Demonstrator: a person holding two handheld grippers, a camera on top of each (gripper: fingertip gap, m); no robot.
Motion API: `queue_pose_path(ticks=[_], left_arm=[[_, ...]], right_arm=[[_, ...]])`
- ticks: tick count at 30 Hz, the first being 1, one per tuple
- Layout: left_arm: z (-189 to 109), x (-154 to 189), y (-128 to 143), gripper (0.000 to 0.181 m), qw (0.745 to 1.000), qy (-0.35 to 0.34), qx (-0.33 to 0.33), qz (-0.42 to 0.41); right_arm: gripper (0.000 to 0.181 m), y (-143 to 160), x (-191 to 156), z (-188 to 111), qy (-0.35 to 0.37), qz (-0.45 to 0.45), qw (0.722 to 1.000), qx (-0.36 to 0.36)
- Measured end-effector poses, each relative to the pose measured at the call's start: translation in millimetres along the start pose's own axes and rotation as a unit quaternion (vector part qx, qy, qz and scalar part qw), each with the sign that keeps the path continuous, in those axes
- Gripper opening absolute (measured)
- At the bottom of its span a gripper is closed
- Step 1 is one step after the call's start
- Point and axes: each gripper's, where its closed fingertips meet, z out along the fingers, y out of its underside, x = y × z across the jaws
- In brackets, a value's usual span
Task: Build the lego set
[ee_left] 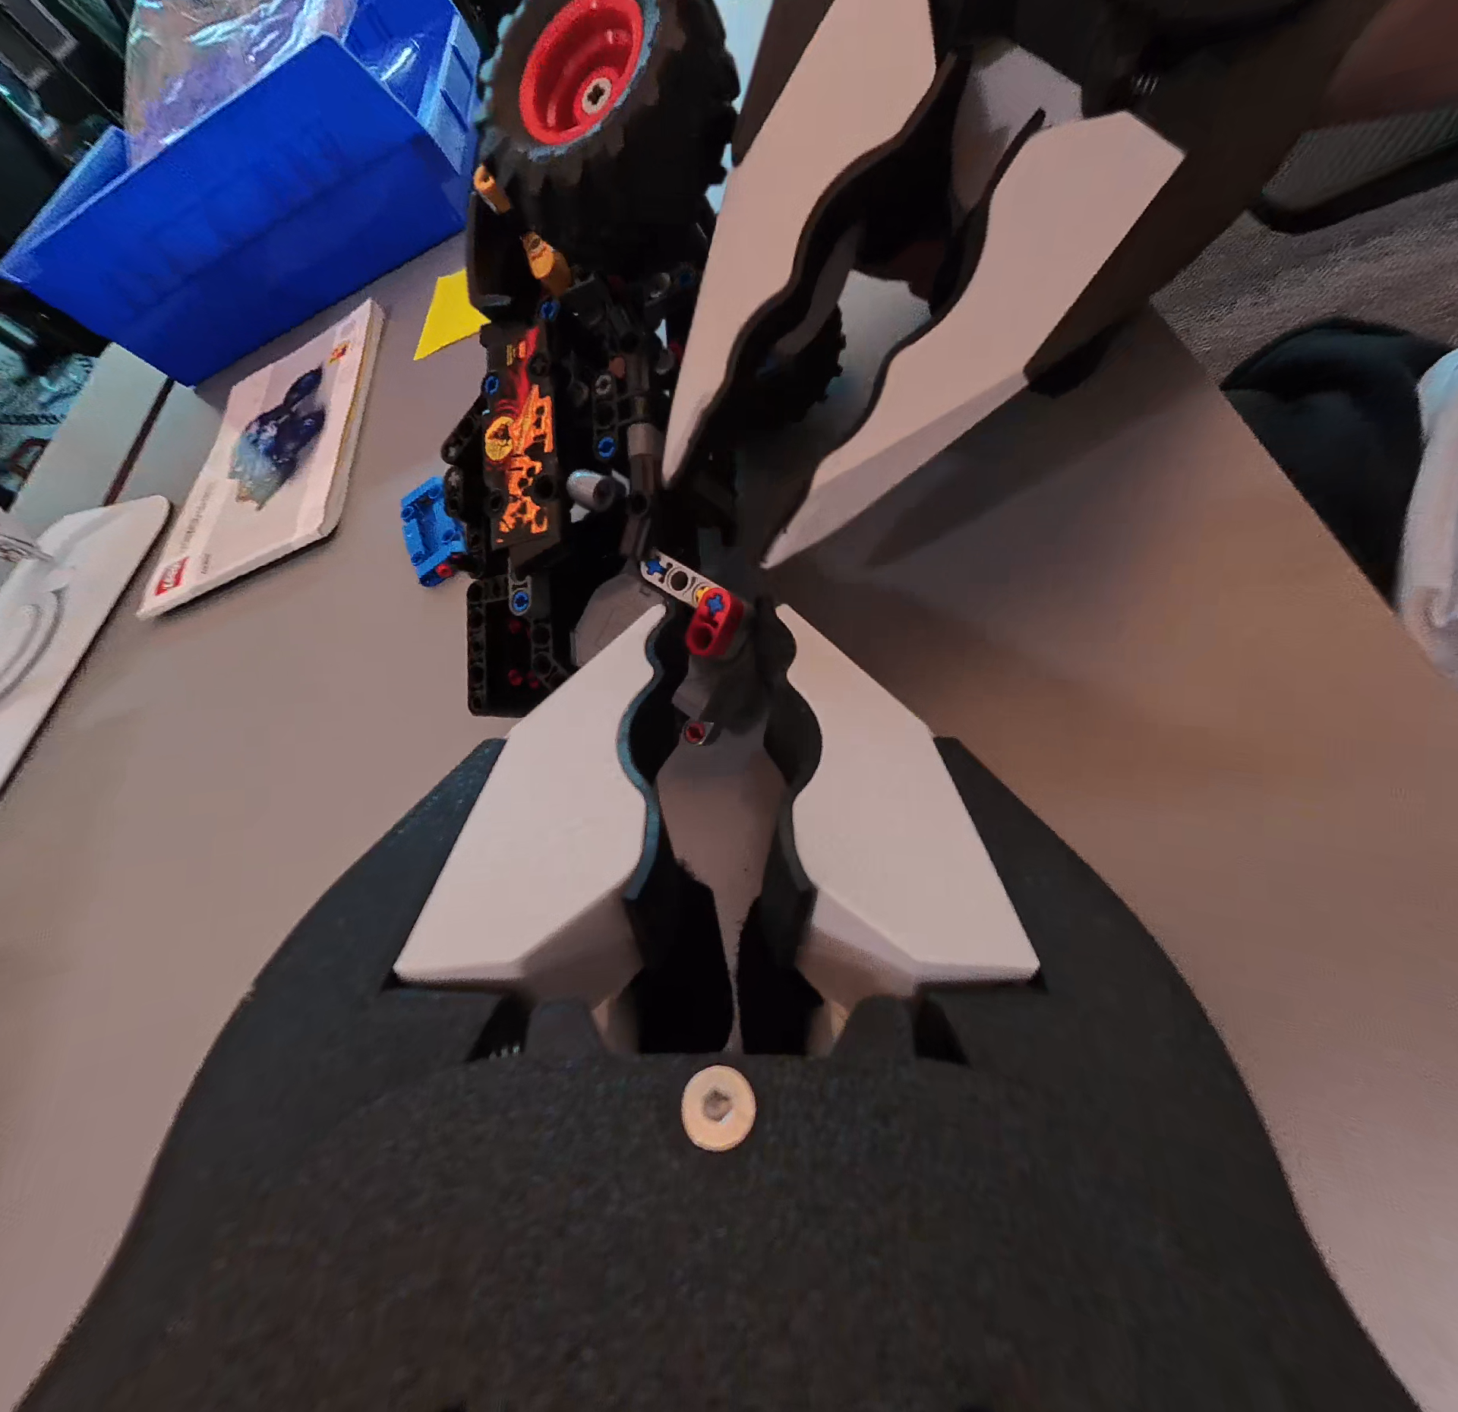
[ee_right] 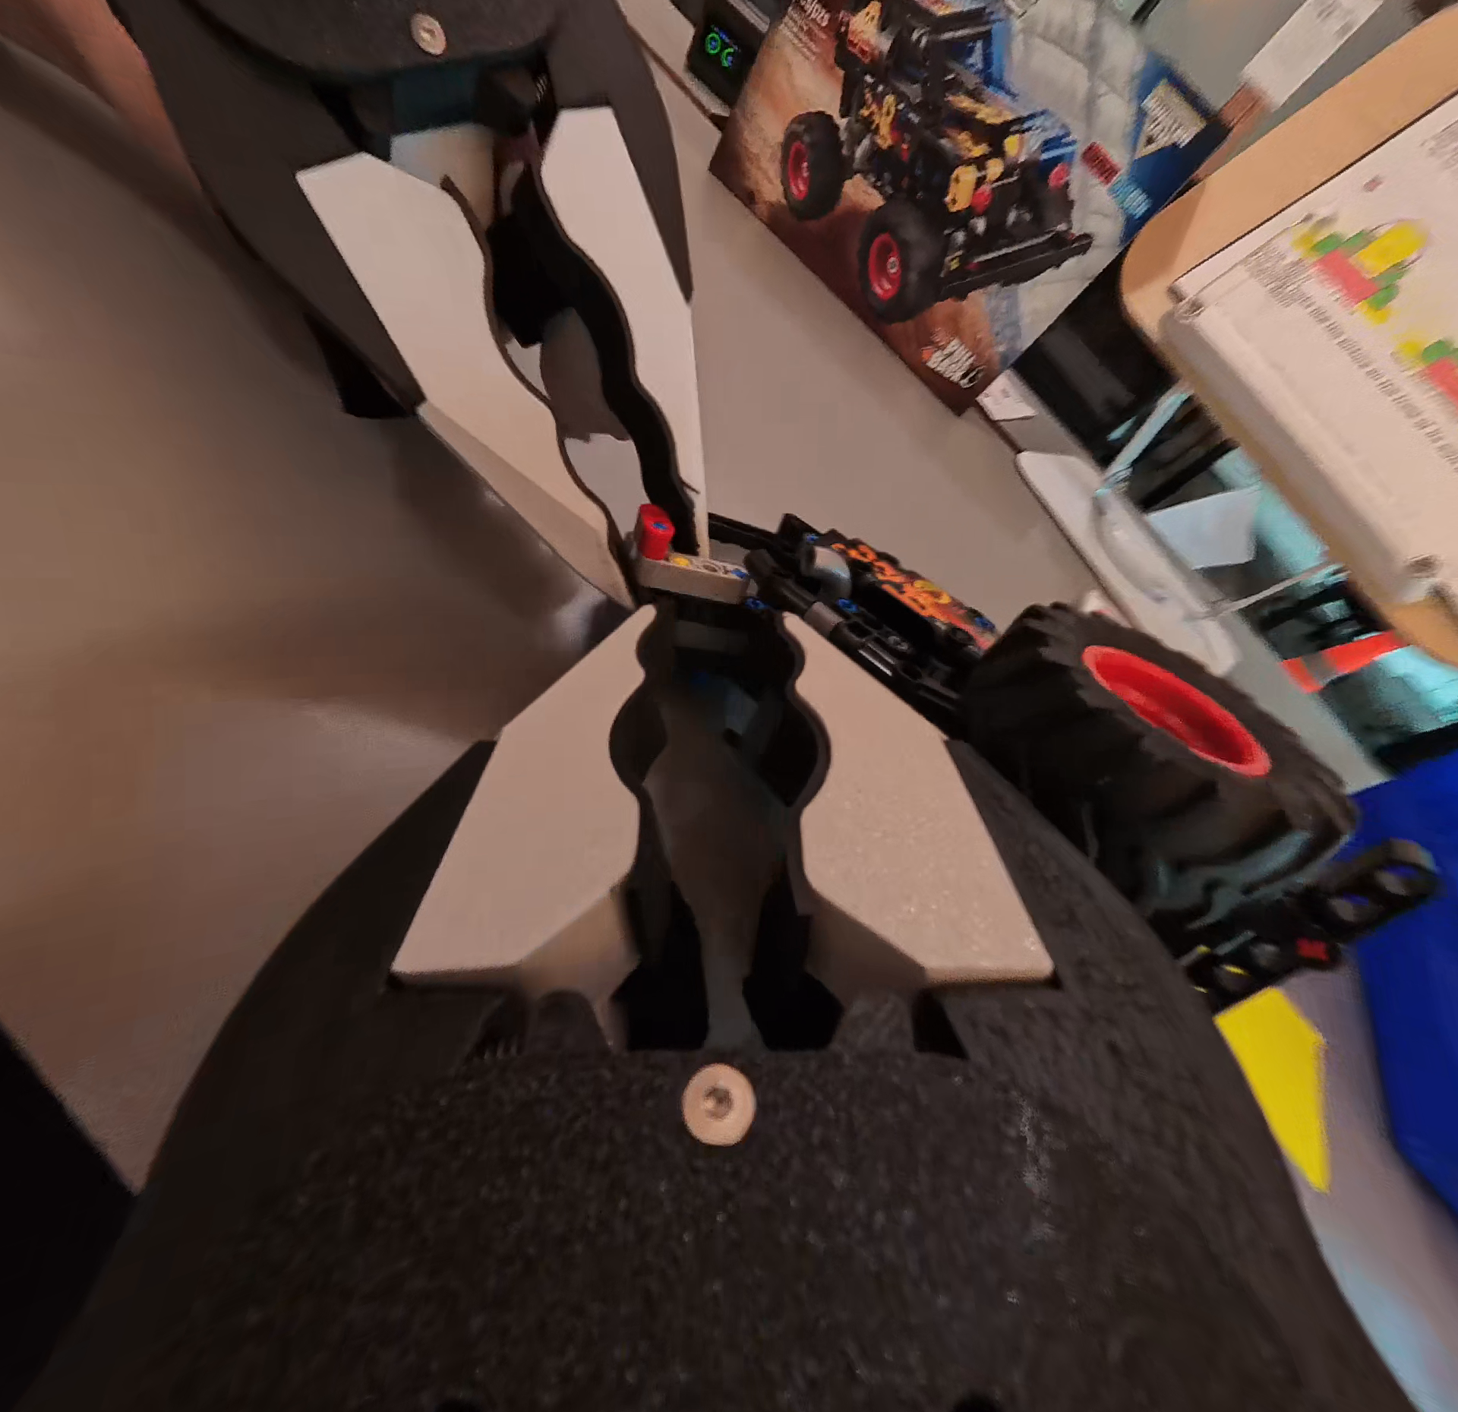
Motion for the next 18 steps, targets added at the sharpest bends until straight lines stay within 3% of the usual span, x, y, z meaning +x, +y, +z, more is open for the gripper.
queue_pose_path(ticks=[4,8,13,18], left_arm=[[1,2,1,0.017,0.999,-0.02,-0.004,0.037],[1,5,1,0.017,0.997,-0.031,-0.002,0.07],[-1,12,-1,0.015,0.994,-0.041,0.005,0.099],[0,16,1,0.012,0.968,-0.122,-0.031,0.218]], right_arm=[[0.017,-9,7,-7,0.1,-0.115,0.987,0.044],[0.016,-4,0,-3,0.12,-0.168,0.978,0.026],[0.016,-21,5,-18,0.106,-0.106,0.984,0.091],[0.021,-76,-12,-62,-0.037,0.03,0.987,0.153]])
